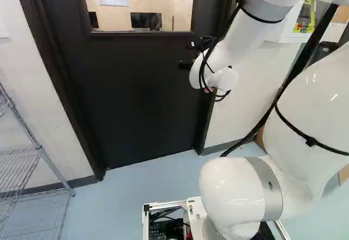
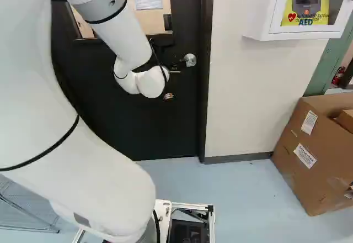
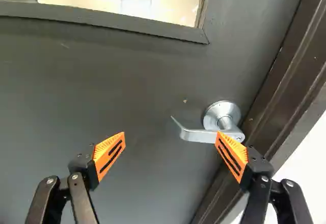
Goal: Open the door and move inside
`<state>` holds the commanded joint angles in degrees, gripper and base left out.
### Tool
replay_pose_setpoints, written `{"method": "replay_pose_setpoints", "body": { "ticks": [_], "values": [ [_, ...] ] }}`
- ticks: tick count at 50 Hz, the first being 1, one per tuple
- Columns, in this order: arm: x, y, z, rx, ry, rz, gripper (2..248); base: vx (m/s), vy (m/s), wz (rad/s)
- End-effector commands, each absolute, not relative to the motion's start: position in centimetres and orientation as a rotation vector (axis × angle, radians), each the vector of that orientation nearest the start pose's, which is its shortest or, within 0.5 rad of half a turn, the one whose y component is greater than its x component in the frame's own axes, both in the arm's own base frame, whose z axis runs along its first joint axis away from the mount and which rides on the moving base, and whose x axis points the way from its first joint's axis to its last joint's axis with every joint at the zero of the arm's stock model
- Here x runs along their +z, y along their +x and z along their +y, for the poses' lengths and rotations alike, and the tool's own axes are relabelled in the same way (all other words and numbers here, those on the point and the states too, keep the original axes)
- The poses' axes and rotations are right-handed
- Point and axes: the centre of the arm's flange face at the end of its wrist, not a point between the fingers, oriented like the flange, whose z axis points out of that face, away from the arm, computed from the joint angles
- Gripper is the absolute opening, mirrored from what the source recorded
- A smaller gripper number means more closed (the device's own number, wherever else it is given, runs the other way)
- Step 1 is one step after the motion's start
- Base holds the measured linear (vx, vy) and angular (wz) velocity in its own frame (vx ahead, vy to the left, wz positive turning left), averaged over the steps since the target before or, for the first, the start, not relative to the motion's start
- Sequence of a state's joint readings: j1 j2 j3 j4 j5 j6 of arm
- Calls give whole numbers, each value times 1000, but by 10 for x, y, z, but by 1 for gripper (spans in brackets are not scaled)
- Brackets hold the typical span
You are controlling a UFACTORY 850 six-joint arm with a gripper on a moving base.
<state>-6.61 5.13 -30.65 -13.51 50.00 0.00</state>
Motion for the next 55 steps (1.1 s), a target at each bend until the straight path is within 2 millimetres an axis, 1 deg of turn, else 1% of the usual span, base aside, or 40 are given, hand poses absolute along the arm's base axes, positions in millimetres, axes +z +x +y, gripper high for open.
{"method": "replay_pose_setpoints", "body": {
  "ticks": [31, 55],
  "values": [
    [519, 452, -32, -2231, -2266, -314, 247, 0, 0, 0],
    [522, 472, -33, -2235, -2259, -318, 247, 0, 0, 0]
  ]
}}
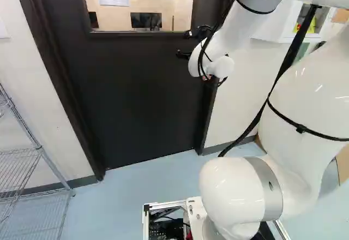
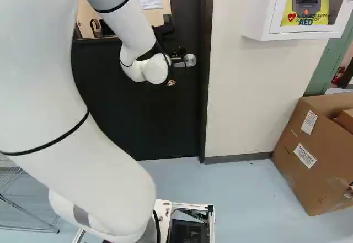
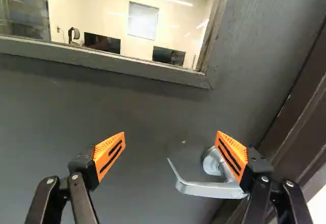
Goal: Open the door and move inside
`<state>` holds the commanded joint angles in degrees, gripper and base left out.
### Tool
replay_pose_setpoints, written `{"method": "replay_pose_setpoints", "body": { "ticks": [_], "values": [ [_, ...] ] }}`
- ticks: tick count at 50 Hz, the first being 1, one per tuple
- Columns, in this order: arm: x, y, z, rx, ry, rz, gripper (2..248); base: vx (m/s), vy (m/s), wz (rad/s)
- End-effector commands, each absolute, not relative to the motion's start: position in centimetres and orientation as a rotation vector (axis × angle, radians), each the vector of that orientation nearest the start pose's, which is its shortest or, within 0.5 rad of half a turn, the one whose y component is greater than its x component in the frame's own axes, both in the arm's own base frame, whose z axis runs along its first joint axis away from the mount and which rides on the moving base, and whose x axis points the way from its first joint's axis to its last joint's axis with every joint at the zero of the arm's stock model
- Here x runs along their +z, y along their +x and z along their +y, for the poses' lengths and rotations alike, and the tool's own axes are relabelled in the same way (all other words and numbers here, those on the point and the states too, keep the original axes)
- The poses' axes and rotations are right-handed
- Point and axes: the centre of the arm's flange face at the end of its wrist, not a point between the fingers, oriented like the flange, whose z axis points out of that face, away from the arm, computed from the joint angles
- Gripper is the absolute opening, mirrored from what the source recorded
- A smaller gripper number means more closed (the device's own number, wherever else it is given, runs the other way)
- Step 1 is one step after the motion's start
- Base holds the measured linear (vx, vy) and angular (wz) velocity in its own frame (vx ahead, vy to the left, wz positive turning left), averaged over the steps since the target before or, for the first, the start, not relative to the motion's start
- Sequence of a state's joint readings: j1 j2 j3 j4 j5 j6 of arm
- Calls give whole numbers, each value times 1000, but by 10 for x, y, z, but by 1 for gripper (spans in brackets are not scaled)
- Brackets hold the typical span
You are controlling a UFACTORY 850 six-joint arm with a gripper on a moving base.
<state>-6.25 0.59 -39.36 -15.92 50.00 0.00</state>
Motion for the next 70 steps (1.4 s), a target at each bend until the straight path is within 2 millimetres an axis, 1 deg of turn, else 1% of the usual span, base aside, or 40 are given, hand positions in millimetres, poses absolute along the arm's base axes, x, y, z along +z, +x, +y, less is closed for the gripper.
{"method": "replay_pose_setpoints", "body": {
  "ticks": [9, 32, 56, 70],
  "values": [
    [519, 475, -33, -2226, -2265, -318, 247, 0, 0, 0],
    [495, 480, -33, -2165, -2312, -314, 247, 0, 0, 0],
    [470, 482, -33, -2097, -2362, -308, 247, 0, 0, 0],
    [455, 478, -34, -2057, -2393, -301, 247, 0, 0, 0]
  ]
}}
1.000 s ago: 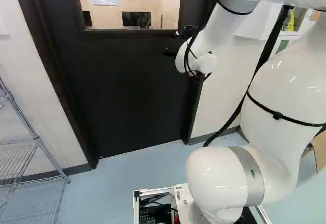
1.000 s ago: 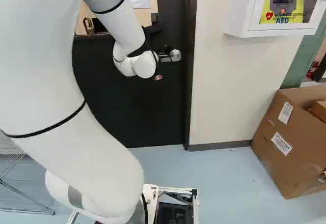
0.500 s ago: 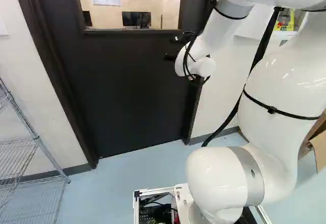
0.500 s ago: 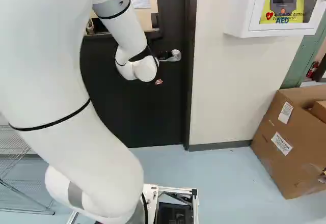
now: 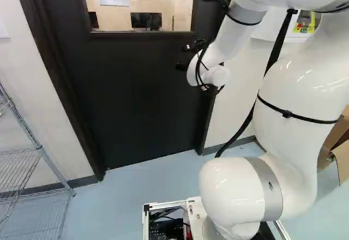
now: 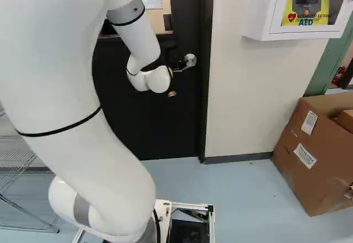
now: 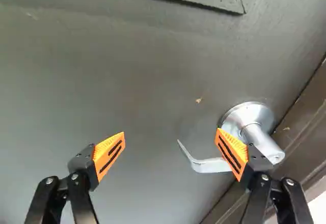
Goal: Open the door and move inside
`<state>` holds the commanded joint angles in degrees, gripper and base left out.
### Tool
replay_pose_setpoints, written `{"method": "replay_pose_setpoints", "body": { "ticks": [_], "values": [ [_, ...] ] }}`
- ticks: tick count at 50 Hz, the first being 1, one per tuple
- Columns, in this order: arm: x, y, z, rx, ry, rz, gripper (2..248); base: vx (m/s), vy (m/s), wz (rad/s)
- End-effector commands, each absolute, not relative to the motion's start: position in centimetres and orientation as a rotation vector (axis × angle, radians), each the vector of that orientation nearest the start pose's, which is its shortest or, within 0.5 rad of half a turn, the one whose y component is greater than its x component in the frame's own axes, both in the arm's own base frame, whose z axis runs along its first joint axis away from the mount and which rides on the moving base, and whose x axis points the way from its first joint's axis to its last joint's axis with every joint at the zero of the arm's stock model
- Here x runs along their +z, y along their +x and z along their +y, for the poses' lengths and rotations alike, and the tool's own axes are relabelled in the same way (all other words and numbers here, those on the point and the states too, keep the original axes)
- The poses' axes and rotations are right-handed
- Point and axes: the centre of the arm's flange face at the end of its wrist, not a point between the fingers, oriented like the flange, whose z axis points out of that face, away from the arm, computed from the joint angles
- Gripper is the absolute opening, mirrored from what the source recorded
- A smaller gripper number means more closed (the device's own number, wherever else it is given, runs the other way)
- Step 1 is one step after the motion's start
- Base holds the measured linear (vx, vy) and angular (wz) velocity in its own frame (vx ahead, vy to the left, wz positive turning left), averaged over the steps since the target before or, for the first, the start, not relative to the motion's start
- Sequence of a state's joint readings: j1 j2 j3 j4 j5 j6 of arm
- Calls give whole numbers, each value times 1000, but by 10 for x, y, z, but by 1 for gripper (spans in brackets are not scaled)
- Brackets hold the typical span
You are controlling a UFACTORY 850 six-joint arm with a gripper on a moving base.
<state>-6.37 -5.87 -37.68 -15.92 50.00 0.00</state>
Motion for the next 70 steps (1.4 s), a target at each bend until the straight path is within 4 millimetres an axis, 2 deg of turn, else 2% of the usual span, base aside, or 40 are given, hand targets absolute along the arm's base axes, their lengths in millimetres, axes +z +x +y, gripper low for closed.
{"method": "replay_pose_setpoints", "body": {
  "ticks": [59, 70],
  "values": [
    [391, 483, -35, -1883, -2505, -285, 247, 0, 0, 0],
    [387, 488, -35, -1874, -2510, -285, 247, 0, 0, 0]
  ]
}}
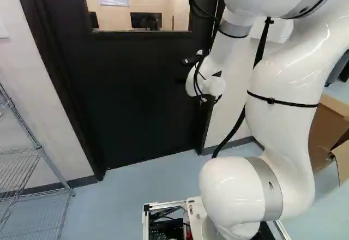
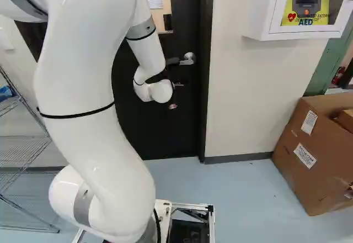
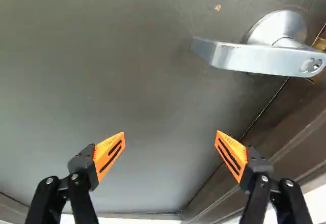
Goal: Open the door and move inside
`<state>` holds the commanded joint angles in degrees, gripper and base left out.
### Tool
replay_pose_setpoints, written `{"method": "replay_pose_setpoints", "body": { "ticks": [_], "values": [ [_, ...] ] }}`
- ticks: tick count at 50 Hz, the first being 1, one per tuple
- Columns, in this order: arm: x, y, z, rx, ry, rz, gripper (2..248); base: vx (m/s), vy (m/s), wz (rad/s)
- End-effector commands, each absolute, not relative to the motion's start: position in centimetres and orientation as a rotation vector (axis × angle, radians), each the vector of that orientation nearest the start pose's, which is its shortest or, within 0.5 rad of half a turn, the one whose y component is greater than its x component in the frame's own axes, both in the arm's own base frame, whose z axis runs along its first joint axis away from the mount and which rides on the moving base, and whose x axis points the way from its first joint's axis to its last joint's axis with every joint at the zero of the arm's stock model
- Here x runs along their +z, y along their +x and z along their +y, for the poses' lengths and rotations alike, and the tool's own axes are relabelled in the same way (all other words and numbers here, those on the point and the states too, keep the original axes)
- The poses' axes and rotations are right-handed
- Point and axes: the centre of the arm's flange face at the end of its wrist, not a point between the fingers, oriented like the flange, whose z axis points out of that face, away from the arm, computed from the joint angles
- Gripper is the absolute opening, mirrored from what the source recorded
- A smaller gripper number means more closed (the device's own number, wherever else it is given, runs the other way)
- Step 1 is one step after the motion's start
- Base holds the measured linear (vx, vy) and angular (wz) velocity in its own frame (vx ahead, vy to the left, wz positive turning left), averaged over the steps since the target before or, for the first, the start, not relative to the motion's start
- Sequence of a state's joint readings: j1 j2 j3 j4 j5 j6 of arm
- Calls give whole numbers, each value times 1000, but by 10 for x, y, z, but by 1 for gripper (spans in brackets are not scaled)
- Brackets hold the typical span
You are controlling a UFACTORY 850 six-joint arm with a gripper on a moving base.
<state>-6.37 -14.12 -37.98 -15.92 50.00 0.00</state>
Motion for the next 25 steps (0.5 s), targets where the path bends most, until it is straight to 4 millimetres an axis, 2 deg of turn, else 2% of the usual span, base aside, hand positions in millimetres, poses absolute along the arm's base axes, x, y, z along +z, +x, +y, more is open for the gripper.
{"method": "replay_pose_setpoints", "body": {
  "ticks": [25],
  "values": [
    [386, 513, -34, -1889, -2479, -343, 247, 0, 0, 0]
  ]
}}
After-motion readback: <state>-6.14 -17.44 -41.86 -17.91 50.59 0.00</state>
